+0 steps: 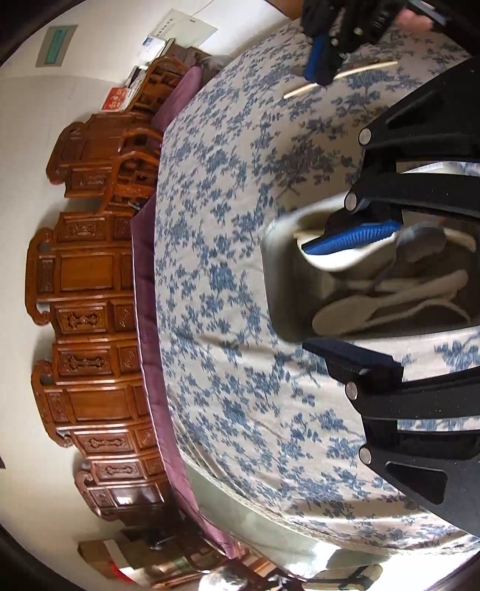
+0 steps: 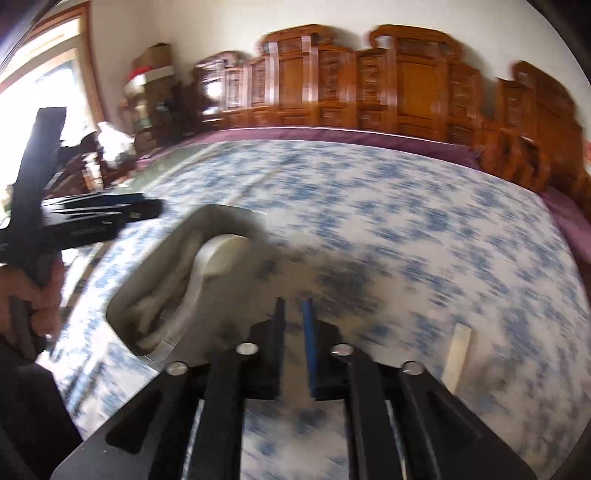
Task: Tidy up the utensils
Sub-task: 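Lower the white plastic spoon into the grey tray and open the right gripper, then grasp the metal spoon on the cloth with the right gripper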
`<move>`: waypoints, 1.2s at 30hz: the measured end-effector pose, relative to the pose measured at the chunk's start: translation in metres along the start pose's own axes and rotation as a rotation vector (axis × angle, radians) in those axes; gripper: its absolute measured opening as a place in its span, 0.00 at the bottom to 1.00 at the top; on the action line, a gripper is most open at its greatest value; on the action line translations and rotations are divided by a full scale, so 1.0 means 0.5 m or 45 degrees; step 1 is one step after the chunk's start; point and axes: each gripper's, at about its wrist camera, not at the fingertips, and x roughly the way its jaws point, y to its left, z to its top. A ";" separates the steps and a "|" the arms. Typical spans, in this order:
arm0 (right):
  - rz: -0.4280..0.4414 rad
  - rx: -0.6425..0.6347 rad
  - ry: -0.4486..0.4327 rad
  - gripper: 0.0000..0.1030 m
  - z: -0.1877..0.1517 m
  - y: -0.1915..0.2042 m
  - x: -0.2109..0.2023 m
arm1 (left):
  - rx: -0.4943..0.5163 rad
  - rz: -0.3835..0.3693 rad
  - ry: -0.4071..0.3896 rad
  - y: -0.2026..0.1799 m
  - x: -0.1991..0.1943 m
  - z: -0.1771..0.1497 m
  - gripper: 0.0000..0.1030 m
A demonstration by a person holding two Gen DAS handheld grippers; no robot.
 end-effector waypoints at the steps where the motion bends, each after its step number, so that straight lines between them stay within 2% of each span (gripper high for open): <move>1: -0.037 0.020 -0.004 0.31 -0.008 -0.024 -0.015 | 0.008 -0.008 -0.005 -0.013 -0.003 0.001 0.51; 2: -0.076 0.035 -0.006 0.35 -0.016 -0.047 -0.028 | 0.015 -0.014 -0.010 -0.024 -0.005 0.001 0.55; 4: -0.128 0.050 -0.003 0.35 -0.030 -0.084 -0.044 | 0.031 -0.029 -0.015 -0.049 -0.010 0.002 0.56; 5: -0.153 0.059 0.000 0.35 -0.036 -0.101 -0.050 | 0.038 -0.036 -0.016 -0.062 -0.011 0.002 0.59; 6: -0.183 0.072 0.006 0.35 -0.046 -0.121 -0.056 | 0.047 -0.045 -0.020 -0.077 -0.013 0.001 0.72; 8: -0.221 0.104 0.020 0.35 -0.067 -0.153 -0.059 | 0.069 -0.064 -0.035 -0.103 -0.018 -0.002 0.78; 11: -0.224 0.152 0.055 0.35 -0.095 -0.181 -0.043 | 0.098 -0.084 -0.030 -0.138 -0.019 -0.009 0.78; 20: -0.291 0.133 0.213 0.35 -0.130 -0.203 0.030 | 0.196 -0.151 0.004 -0.244 -0.017 -0.044 0.78; 27: -0.337 0.164 0.234 0.35 -0.131 -0.232 0.060 | 0.254 -0.168 0.038 -0.291 -0.007 -0.068 0.78; 36: -0.318 0.217 0.191 0.35 -0.114 -0.261 0.076 | 0.284 -0.177 0.076 -0.319 0.014 -0.087 0.78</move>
